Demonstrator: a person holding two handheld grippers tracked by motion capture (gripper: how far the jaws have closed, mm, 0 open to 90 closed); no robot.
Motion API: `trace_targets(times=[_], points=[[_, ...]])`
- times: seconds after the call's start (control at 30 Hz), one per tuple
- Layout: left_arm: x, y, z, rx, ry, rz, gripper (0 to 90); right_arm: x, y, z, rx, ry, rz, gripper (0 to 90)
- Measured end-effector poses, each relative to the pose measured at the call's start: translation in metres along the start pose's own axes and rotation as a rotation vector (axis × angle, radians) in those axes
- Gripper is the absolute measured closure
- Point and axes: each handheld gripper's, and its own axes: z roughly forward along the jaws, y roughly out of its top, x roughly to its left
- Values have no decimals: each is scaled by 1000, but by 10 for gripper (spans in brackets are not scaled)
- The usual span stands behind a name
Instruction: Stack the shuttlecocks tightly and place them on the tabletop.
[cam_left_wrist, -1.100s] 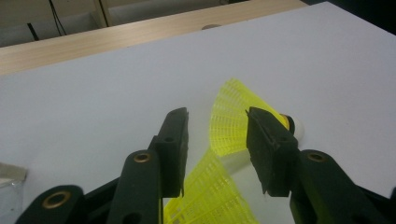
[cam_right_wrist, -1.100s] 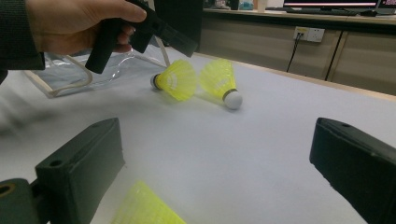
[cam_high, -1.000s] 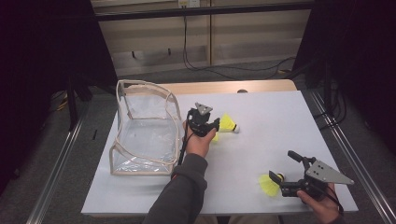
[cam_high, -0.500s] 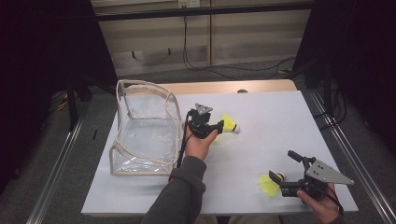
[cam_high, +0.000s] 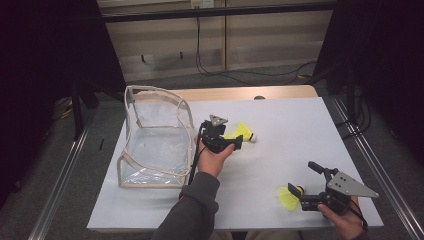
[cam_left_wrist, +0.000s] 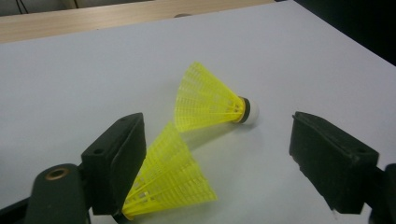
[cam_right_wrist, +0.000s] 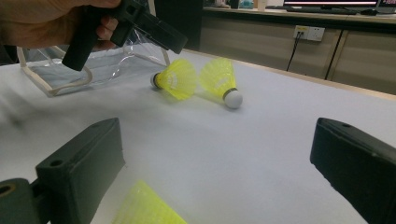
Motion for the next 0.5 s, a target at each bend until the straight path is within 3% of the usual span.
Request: trace_targets(times=[0.5], points=[[-8, -11, -8, 20, -53, 17, 108, 0, 1, -1, -1, -4, -2, 20]])
